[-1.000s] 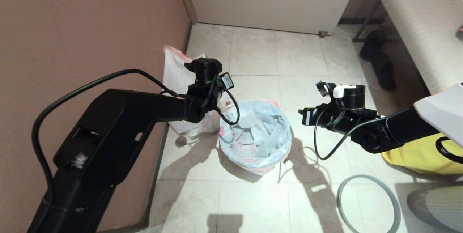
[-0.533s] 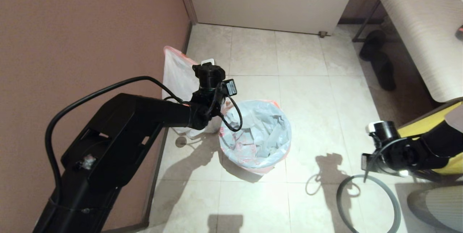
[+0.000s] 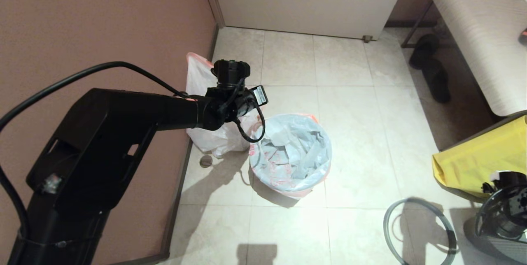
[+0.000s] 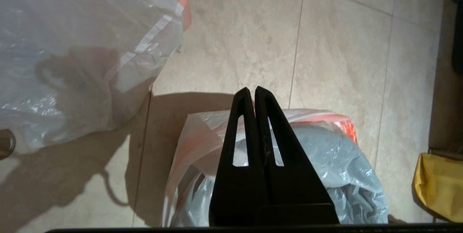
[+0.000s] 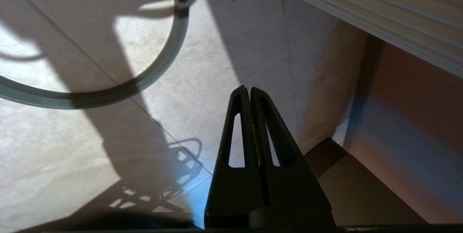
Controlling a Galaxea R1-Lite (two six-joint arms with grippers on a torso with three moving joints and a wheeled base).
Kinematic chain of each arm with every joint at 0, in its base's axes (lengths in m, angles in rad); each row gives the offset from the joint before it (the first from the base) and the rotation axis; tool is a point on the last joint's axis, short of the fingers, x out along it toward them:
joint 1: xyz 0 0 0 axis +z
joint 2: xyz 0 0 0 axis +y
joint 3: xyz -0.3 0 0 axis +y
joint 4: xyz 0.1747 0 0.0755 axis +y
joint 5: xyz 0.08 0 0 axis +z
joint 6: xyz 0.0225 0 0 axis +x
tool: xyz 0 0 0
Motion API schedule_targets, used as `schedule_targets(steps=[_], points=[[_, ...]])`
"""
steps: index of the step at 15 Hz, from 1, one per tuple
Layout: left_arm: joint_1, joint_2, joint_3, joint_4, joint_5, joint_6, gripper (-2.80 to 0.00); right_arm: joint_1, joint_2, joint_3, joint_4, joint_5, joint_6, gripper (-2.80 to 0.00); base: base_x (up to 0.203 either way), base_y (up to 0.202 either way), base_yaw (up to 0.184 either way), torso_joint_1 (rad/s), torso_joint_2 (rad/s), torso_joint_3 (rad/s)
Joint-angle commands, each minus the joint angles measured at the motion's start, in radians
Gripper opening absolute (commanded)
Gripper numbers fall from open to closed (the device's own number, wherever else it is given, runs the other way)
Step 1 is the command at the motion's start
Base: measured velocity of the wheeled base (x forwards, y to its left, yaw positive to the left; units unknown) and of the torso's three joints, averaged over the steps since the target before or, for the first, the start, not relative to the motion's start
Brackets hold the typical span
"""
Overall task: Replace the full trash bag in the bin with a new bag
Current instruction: Place the trash can ring on the trash can
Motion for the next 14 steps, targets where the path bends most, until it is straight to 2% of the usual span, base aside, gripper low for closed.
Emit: schedule_targets(steps=[1, 3, 4, 7, 11, 12, 14], points=[[-0.001, -0.036, 0.0, 0.075, -0.028, -0.003, -2.8, -0.076, 0.058, -0.034, -0.004, 0.138, -0.1, -2.8, 0.0, 0.0, 0.0, 0.0, 0.0, 0.0], [-0.011, -0.054, -0.001, 0.161, -0.094, -0.01, -2.8, -0.119, 0.131, -0.15, 0.002, 0.277, -0.2, -2.8, 0.0, 0.0, 0.0, 0.0, 0.0, 0.0], [-0.014, -0.053, -0.001, 0.168, -0.097, -0.01, -2.8, -0.12, 0.17, -0.233, 0.022, 0.294, -0.211, -2.8, 0.0, 0.0, 0.0, 0.0, 0.0, 0.0], [-0.026, -0.054, 0.003, 0.171, -0.097, -0.009, -2.8, -0.072, 0.287, -0.554, 0.228, 0.321, -0.228, -2.8, 0.0, 0.0, 0.0, 0.0, 0.0, 0.0], [-0.04, -0.04, 0.005, 0.177, -0.097, -0.008, -2.8, 0.021, 0.549, -0.973, 0.53, 0.337, -0.274, -2.8, 0.0, 0.0, 0.0, 0.0, 0.0, 0.0], [-0.042, -0.035, 0.001, 0.187, -0.097, -0.007, -2.8, 0.045, 0.605, -1.038, 0.605, 0.339, -0.289, -2.8, 0.0, 0.0, 0.0, 0.0, 0.0, 0.0], [-0.048, -0.025, -0.003, 0.193, -0.097, -0.006, -2.8, 0.079, 0.668, -1.08, 0.665, 0.342, -0.305, -2.8, 0.0, 0.0, 0.0, 0.0, 0.0, 0.0]])
